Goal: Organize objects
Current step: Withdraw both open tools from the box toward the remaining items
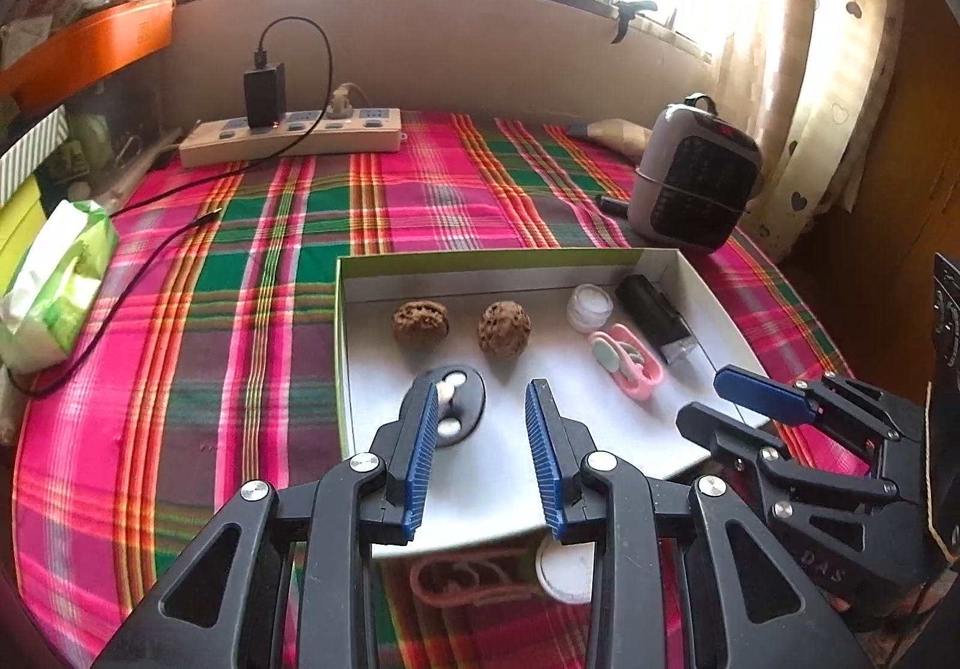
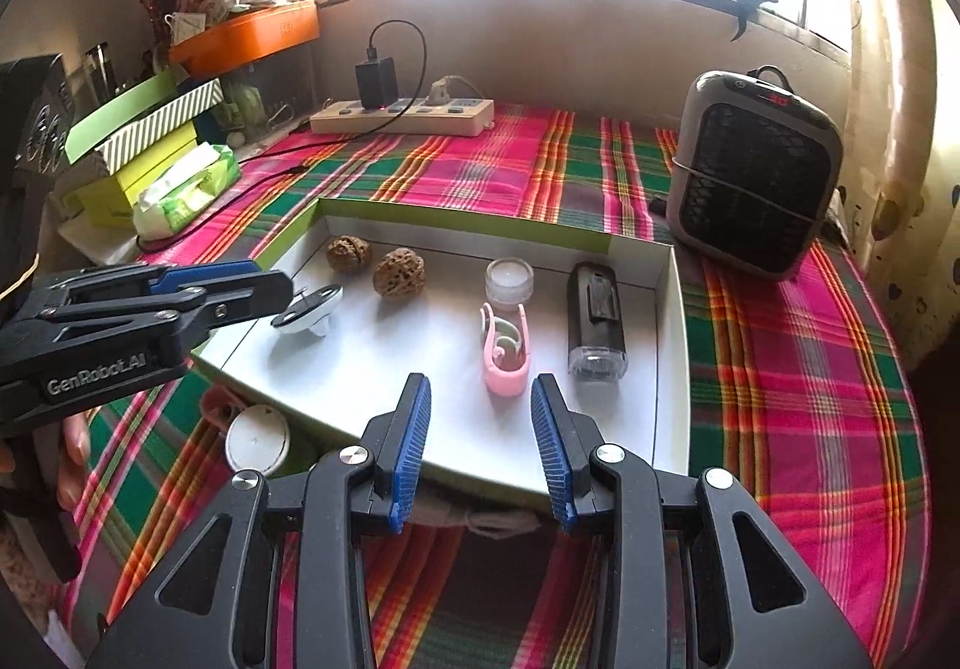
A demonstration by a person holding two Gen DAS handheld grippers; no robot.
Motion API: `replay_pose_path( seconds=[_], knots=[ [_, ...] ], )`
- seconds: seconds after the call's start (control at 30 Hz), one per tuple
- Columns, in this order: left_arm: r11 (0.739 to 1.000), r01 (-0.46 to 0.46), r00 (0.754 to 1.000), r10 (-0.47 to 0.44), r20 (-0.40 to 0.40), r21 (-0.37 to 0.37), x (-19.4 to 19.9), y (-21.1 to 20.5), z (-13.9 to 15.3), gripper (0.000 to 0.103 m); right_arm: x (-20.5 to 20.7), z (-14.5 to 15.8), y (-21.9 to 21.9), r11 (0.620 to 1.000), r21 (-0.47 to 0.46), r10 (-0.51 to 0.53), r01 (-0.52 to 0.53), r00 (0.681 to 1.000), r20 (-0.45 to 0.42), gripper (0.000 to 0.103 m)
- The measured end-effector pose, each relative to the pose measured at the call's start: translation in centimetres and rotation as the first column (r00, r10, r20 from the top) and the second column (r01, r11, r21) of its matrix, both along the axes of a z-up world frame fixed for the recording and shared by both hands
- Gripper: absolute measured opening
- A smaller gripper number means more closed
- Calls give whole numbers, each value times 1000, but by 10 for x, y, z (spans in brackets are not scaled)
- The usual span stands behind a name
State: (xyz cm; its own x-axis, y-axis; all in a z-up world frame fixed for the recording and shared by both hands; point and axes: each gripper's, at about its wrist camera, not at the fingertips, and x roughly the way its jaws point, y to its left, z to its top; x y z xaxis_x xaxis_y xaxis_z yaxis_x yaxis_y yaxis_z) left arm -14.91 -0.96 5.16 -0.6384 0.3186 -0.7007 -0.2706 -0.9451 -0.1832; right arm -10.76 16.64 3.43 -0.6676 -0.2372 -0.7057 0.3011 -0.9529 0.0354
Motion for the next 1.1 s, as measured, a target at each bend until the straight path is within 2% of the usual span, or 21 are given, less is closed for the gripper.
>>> replay_pose_path(
  seconds=[0.2, 0.33, 0.77, 1.1],
  knots=[
    [1000, 1, 1000, -1, -6, 9, 24, -7, -1, 29, 14, 1, 3, 1000, -13, -3, 3, 1000, -8, 36],
    [1000, 22, 1000, -22, -4, 10, 35, -7, -4, 35, 23, 4, 4, 1000, -16, 0, 0, 1000, -18, 36],
    [998, 52, 999, -52, -4, 19, 51, -2, -8, 37, 39, 0, 10, 1000, -29, -6, 6, 1000, -16, 37],
    [996, 94, 995, -94, 13, -7, 58, 13, -14, 39, 46, -4, 14, 999, -39, -8, 8, 1000, -6, 37]
  ],
)
